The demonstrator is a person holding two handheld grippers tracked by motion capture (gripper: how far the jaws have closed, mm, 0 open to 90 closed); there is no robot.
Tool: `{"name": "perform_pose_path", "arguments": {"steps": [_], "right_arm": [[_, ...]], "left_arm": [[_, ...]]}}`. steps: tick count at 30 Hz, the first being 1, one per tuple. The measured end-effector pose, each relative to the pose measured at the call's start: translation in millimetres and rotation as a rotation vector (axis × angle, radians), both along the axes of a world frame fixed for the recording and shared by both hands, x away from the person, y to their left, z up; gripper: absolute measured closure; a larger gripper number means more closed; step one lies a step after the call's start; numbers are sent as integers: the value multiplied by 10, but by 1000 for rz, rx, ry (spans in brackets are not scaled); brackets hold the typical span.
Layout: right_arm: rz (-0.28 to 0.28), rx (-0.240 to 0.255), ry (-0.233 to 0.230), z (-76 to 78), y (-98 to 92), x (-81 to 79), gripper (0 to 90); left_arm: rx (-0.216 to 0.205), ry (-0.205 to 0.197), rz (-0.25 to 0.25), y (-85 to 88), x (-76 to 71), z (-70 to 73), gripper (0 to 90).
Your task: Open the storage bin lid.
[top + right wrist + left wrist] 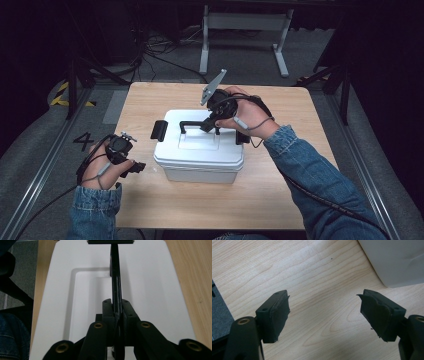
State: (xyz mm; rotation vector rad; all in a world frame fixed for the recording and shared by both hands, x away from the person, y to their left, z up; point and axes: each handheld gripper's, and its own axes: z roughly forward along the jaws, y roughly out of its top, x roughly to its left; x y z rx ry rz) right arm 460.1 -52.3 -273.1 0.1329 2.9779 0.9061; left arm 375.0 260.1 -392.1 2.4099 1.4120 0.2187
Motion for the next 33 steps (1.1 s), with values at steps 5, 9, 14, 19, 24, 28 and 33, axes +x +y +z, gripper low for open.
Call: {"name": "perform_pose_path", "arguments": {"steps": [5,9,14,19,24,28,33], "right_arm": [[1,20,-7,75,-38,-9,846],[-3,42,-18,147,-84,-23,846],[-9,72,-29,232,-144,-47,846],[-24,92,-35,293,-221,-58,846],[-40,102,-41,343,-354,-53,846],[-72,116,-46,381,-531,-35,846],[-116,127,-56,421,-774,-7,846]], "left_arm": [[-1,-2,-1,1,4,0,237],[-1,-4,1,-8,7,-2,237],[6,-5,-4,-12,14,-2,236],[5,-6,-5,-11,14,-2,236],[6,-6,-2,-12,15,-7,234],[8,-2,-4,-12,20,-14,232],[5,-1,-2,-14,18,-15,232]]}}
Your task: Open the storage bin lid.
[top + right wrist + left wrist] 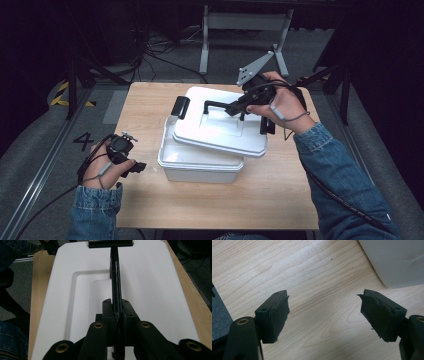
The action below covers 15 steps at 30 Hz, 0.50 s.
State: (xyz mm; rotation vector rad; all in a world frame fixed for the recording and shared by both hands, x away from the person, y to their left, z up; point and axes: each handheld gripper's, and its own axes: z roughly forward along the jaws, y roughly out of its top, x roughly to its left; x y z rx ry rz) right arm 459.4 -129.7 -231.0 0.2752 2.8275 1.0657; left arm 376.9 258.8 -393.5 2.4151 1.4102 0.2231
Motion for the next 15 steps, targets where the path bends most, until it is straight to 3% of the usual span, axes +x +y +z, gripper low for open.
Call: {"name": "perform_pose_path", "arguments": {"steps": [15], "right_arm": [[-158,19,-12,84,-749,73,846]], "left_arm": [[10,5,-9,-13,8,-19,230]]}}
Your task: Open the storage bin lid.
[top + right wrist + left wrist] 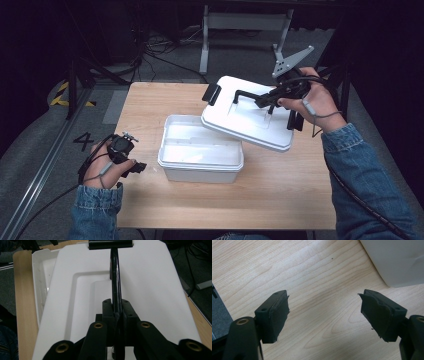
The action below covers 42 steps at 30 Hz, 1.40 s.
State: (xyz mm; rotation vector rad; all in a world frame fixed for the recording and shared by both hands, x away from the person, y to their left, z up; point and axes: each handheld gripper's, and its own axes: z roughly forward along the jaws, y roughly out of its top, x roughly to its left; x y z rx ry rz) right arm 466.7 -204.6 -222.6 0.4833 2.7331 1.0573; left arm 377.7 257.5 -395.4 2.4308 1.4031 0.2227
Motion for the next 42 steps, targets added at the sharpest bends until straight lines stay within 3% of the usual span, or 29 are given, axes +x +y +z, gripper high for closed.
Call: {"name": "perform_pose_path", "arguments": {"steps": [13,24,32,37,42], "right_arm": [[-95,-9,-2,-36,-394,85,847],[-196,-3,40,-201,-716,229,846],[-261,13,80,-498,-940,409,846],[-310,-13,93,-789,-1020,482,846],[-324,-11,119,-1074,-1059,520,846]], "left_arm": [[-6,-1,-7,18,0,-7,215],[-2,4,-19,10,10,-20,208],[0,5,-19,4,7,-20,207],[1,1,-18,4,8,-22,205],[8,3,-24,0,13,-22,204]]}}
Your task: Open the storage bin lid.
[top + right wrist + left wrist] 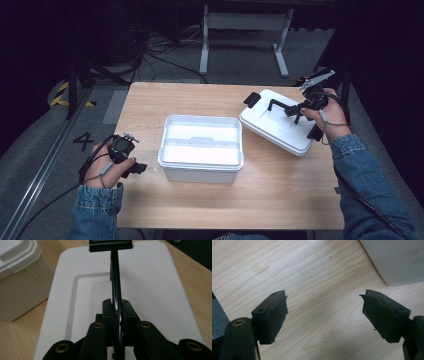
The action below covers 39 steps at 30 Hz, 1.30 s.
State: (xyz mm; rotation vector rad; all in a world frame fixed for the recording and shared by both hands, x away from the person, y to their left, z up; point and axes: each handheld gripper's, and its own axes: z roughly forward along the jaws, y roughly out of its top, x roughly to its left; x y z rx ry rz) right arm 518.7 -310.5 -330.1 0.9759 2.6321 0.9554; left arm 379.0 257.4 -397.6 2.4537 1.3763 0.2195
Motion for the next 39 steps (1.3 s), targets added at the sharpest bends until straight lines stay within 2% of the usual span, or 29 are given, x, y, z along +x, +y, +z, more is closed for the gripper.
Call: {"name": "perform_pose_path", "arguments": {"steps": [3,13,27,39], "right_arm": [[-2,4,16,-123,-7,10,847],[-25,14,48,-464,-44,18,846],[-43,23,76,-751,-118,-9,846],[-58,43,118,-917,-178,-31,843]], "left_arm": [[9,-3,-5,0,5,-2,204],[-3,4,1,-9,2,-13,203],[-5,19,7,-22,-2,-19,203],[-6,18,0,-25,3,-24,202]]}}
